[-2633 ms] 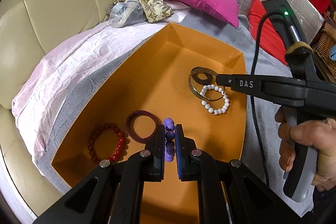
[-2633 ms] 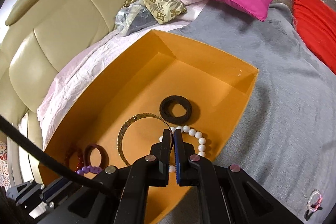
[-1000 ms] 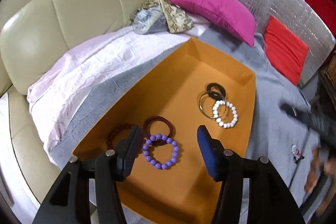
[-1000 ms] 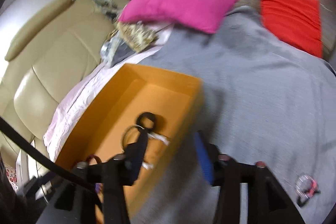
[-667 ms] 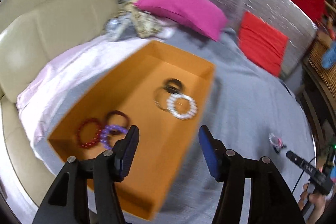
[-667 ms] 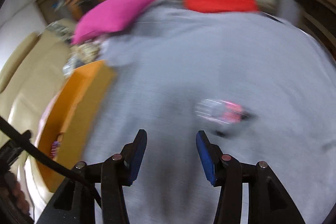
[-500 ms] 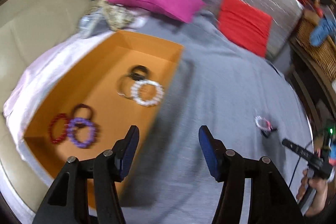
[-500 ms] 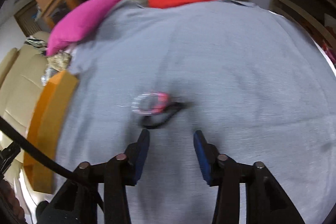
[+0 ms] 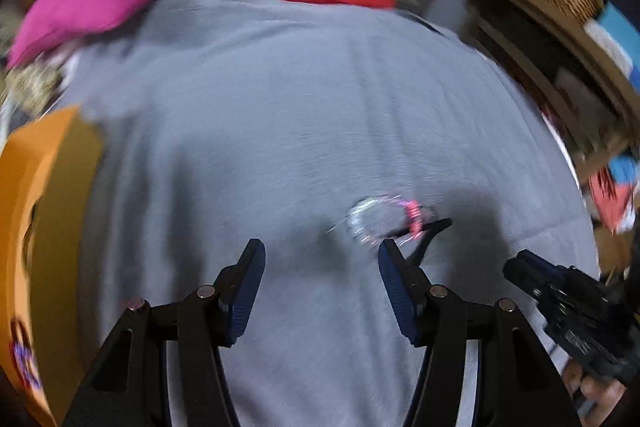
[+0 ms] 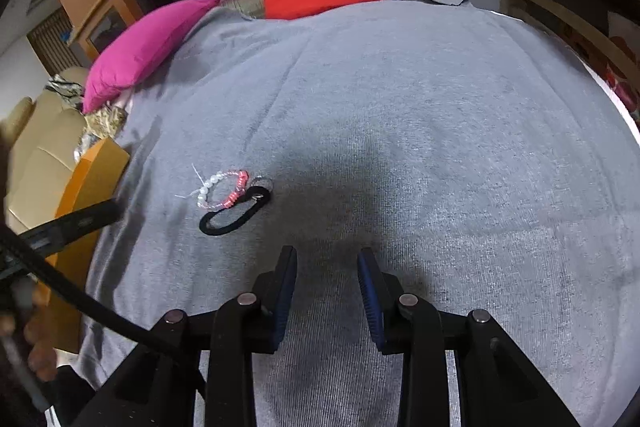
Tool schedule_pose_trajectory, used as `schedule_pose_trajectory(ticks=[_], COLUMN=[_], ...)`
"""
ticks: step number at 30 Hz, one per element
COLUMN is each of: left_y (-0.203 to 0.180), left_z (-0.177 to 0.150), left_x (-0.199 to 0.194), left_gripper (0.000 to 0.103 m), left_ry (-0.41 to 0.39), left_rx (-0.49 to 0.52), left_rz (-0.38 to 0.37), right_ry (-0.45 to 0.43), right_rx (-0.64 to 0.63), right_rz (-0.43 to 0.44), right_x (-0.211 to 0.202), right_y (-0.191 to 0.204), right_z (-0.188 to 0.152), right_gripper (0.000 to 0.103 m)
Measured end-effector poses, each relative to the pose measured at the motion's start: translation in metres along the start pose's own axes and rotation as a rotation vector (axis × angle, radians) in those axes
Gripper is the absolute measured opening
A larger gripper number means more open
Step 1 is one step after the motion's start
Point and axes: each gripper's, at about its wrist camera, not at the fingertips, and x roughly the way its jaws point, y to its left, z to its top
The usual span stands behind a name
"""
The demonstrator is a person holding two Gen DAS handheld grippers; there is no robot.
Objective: Organize jewelry
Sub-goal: 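Grasp the pink-white bead bracelet with the left tool while the right grasps the black hair tie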
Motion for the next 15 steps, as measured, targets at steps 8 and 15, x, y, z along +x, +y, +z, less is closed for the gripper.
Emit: schedule_pose_trajectory(ticks=[8,15], left_y=[-0.029,-0.029], left_z=[0.017,0.021], left_x=[0.049,0.056], left_gripper=[0.028,0.008], left_ry=[0.098,0.095], left_rx=[0.115,0.132], left_rz=[0.055,0.115], right_ry=[-0.077,-0.086], right_rx=[0.062,0.07], right_rz=[0.084,0.11], right_x=[-0.011,-0.012], right_y=[-0.013,-0.016], right_z=[-0.002,-0.003], right_gripper=[0.034,0.034])
